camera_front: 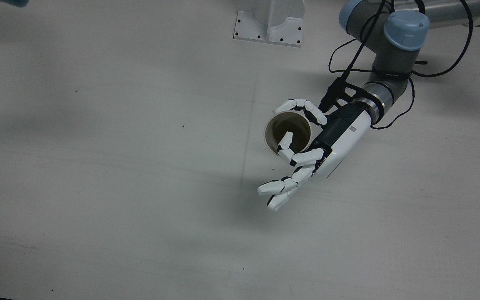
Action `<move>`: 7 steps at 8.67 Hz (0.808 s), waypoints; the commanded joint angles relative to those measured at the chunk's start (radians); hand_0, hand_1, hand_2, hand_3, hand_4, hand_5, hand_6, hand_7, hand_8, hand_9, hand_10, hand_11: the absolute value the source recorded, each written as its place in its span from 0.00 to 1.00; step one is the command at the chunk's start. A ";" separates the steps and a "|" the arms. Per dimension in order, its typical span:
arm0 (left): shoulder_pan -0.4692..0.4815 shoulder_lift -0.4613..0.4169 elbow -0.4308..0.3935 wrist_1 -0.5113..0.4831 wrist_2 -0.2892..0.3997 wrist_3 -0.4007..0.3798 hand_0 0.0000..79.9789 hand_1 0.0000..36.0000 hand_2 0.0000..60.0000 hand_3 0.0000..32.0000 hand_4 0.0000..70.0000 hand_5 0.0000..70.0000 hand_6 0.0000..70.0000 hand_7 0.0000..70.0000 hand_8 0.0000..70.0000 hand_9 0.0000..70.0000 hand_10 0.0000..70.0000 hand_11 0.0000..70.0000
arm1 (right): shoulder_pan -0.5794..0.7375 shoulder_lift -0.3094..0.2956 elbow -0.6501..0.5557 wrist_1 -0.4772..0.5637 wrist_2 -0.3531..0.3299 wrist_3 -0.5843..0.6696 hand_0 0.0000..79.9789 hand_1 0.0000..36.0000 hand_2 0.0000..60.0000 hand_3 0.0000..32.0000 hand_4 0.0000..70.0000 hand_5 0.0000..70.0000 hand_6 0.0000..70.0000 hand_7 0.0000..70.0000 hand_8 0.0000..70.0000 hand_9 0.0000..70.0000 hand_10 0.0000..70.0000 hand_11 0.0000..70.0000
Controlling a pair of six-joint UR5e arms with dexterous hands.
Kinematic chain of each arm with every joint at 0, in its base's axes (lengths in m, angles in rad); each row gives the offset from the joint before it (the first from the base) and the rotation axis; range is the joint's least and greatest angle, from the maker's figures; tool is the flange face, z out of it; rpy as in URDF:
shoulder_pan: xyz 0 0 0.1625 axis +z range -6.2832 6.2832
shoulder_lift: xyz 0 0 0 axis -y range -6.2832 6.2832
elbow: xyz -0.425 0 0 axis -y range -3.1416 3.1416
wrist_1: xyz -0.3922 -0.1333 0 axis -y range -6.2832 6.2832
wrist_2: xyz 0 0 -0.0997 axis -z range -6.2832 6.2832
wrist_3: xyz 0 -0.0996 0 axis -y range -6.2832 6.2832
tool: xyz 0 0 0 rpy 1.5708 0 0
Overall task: Pour water
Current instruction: 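Lift the cup with the right hand and carry it toward the left hand, then tilt the right-held cup over the left-held cup to pour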
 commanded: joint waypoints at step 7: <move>0.011 -0.041 0.024 -0.044 -0.056 0.062 0.49 1.00 1.00 0.00 0.51 1.00 0.10 0.26 0.05 0.09 0.03 0.07 | -0.388 0.164 0.087 -0.293 -0.071 -0.654 0.72 0.89 1.00 0.00 0.97 1.00 0.84 1.00 0.75 1.00 0.73 1.00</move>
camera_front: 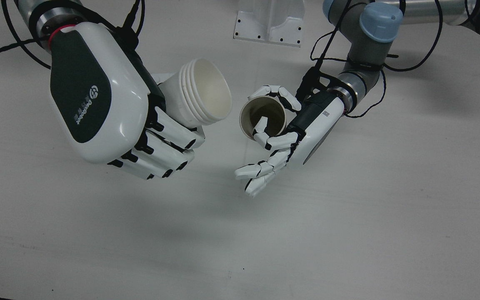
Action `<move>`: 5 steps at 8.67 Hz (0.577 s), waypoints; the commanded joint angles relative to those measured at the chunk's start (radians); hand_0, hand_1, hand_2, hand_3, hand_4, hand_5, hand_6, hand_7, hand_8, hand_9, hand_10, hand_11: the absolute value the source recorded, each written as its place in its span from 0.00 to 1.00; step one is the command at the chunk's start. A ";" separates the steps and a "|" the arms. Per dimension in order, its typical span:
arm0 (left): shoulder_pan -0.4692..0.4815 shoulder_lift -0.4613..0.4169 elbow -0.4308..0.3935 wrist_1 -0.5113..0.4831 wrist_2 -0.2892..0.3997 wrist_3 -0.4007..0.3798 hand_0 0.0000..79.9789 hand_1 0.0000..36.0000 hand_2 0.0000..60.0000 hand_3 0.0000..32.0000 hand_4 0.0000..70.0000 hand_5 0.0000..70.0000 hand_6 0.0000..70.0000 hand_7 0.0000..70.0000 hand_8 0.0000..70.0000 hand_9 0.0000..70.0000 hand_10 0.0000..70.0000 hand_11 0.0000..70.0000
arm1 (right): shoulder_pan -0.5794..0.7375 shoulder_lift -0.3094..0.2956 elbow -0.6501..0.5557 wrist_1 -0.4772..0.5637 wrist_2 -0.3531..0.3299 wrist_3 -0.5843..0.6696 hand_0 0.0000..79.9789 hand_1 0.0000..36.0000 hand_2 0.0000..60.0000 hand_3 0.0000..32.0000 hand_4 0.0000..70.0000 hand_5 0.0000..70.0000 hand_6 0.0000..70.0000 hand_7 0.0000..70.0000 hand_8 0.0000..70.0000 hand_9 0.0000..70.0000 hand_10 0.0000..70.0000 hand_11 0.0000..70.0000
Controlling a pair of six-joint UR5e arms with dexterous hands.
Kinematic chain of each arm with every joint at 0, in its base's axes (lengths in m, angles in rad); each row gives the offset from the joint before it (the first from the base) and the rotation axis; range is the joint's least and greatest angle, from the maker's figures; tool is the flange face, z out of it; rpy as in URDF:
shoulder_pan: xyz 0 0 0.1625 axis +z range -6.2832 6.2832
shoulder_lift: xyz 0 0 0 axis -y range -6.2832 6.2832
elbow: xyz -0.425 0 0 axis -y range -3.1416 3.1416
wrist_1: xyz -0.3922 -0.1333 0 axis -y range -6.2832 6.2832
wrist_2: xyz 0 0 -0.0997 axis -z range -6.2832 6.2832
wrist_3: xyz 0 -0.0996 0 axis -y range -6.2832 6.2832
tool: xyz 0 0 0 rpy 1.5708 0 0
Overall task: Pour water
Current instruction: 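Tilt the right-held cup over the left-held cup to pour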
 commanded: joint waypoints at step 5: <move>-0.025 0.164 0.000 -0.168 0.003 -0.046 0.50 1.00 1.00 0.00 0.51 1.00 0.10 0.27 0.05 0.09 0.03 0.06 | 0.110 -0.440 0.176 0.194 0.156 0.375 0.63 0.65 1.00 0.00 0.56 1.00 0.77 0.95 0.85 1.00 0.90 1.00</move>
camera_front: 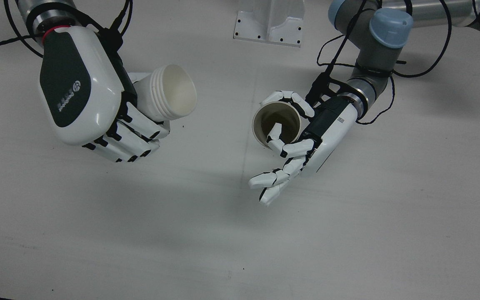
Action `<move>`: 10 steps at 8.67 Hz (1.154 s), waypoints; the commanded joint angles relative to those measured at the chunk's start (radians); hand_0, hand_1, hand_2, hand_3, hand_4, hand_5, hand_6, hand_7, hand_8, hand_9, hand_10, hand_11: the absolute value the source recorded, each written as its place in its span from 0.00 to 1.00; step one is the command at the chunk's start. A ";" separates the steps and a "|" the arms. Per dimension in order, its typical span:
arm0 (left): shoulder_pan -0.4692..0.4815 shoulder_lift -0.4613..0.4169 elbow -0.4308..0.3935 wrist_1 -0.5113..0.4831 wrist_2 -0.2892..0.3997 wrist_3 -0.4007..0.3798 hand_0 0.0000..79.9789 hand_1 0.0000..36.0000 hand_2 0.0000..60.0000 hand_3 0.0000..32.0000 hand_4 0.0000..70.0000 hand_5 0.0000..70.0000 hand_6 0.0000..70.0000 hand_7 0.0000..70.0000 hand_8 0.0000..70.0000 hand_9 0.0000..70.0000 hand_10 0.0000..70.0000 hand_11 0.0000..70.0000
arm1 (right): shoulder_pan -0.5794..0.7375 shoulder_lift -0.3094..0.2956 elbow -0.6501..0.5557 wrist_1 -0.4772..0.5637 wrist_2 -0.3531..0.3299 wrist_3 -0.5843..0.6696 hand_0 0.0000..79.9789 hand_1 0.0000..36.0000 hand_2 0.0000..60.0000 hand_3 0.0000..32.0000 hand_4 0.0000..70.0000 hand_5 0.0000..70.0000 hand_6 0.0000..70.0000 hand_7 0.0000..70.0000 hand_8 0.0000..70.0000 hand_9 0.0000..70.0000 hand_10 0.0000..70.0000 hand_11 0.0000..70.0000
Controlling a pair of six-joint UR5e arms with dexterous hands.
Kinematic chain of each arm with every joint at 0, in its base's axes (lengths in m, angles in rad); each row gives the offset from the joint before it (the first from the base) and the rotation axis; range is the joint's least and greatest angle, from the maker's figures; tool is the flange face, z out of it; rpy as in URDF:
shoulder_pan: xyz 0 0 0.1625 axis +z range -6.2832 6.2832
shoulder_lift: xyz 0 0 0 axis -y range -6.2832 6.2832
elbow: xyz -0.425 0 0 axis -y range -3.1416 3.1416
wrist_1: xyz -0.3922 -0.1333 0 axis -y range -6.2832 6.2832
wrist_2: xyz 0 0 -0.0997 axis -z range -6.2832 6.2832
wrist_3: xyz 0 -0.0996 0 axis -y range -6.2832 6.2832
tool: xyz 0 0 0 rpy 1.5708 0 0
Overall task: Pour water
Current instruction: 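Tilt the right-held cup over the left-held cup to pour, then withdraw the right hand with its cup away from the left cup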
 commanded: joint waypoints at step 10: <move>-0.191 0.444 0.417 -0.509 0.004 -0.144 0.46 1.00 1.00 0.00 0.50 1.00 0.10 0.26 0.06 0.10 0.04 0.07 | 0.329 -0.710 -0.765 1.079 0.156 0.785 0.59 0.61 1.00 0.00 0.84 1.00 0.87 0.93 1.00 1.00 1.00 1.00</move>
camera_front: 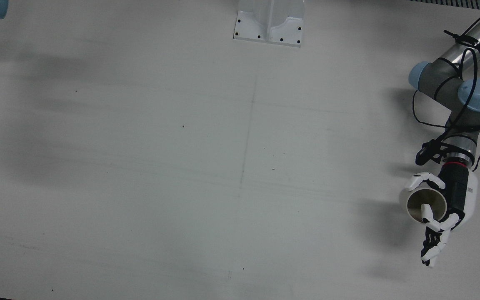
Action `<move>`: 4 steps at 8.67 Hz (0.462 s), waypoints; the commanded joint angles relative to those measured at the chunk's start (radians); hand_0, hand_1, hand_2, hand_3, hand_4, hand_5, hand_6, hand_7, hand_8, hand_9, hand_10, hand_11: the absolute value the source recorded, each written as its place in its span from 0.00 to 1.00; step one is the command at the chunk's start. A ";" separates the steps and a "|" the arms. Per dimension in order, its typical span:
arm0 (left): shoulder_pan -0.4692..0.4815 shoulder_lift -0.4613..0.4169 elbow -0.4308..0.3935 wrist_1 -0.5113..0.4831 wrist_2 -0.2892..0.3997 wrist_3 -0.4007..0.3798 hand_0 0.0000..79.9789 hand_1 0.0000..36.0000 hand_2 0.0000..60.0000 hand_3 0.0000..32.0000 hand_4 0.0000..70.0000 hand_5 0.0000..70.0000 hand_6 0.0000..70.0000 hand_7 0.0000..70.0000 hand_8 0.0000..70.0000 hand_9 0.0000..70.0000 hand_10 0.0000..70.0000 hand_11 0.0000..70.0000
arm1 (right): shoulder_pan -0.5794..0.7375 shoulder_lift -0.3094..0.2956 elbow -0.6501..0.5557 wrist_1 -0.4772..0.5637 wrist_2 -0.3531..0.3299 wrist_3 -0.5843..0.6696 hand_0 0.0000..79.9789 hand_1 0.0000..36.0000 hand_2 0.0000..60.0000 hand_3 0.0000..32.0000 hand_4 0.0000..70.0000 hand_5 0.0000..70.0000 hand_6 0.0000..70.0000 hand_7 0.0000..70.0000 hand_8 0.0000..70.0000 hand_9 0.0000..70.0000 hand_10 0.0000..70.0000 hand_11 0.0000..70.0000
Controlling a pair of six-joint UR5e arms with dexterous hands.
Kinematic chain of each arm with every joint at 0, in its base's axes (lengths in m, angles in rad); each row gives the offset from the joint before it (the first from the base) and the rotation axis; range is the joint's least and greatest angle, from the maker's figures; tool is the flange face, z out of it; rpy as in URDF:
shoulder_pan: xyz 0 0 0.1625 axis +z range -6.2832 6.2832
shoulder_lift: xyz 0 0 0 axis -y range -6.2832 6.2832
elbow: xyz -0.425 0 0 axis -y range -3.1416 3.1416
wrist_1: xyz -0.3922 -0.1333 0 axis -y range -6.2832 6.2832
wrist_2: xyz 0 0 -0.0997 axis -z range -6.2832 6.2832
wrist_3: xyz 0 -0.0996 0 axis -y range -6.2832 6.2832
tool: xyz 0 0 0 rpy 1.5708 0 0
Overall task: Pour water
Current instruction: 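Lower the left-held cup back onto the table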
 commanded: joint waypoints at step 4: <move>-0.201 -0.006 0.142 0.032 0.338 0.017 0.47 0.62 1.00 0.00 0.50 1.00 0.15 0.37 0.05 0.10 0.01 0.02 | 0.023 0.014 -0.153 0.118 -0.003 0.031 0.60 0.63 1.00 0.00 0.80 1.00 0.84 0.92 1.00 1.00 1.00 1.00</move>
